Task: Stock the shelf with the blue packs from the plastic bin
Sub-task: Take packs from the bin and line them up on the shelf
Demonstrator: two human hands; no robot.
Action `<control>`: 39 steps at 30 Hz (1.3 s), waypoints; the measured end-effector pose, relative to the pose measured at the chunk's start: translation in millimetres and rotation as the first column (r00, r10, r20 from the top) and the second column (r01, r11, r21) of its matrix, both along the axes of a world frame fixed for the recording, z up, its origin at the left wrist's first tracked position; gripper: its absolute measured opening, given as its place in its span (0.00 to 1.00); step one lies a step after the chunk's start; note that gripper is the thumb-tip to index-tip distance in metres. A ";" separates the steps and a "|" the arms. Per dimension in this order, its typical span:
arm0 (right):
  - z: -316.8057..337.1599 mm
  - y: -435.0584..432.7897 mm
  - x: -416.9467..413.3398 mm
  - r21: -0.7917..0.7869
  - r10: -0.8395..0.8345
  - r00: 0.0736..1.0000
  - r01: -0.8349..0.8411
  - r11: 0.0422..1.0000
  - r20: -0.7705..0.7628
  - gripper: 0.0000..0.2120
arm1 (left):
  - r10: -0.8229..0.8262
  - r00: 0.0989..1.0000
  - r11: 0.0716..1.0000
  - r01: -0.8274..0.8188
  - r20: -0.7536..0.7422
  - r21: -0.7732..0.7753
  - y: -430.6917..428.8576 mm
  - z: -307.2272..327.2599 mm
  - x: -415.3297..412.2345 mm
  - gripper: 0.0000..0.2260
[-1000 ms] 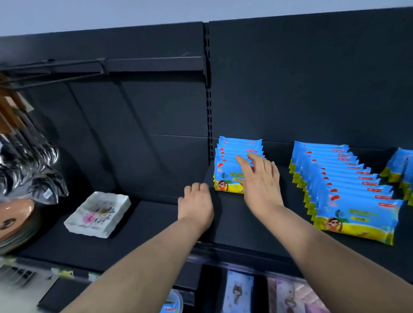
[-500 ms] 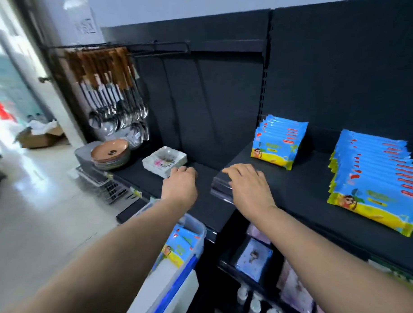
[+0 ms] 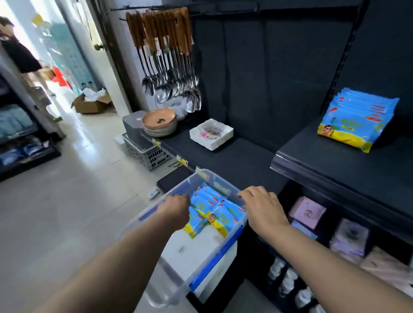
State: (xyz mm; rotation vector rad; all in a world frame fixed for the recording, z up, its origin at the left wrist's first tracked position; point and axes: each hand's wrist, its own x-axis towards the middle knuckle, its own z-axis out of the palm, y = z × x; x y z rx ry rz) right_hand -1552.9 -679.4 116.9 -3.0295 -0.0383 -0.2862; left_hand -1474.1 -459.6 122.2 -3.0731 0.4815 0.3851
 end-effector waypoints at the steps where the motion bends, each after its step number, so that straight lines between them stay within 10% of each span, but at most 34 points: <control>1: -7.6 6.0 4.7 -0.006 -0.019 1.000 0.019 1.000 -0.025 0.20 | -0.025 1.000 1.000 0.025 -0.018 0.006 6.3 -9.4 4.7 0.15; 19: -83.7 49.3 28.4 0.038 -0.311 0.881 0.346 0.937 -0.357 0.23 | -0.290 0.918 0.953 0.301 -0.271 0.002 7.4 -108.2 69.6 0.18; 39: -119.1 -31.9 70.9 0.067 -0.082 0.953 0.106 0.992 -0.293 0.16 | -0.656 0.747 0.698 0.654 -0.108 0.292 -93.8 -173.8 89.5 0.31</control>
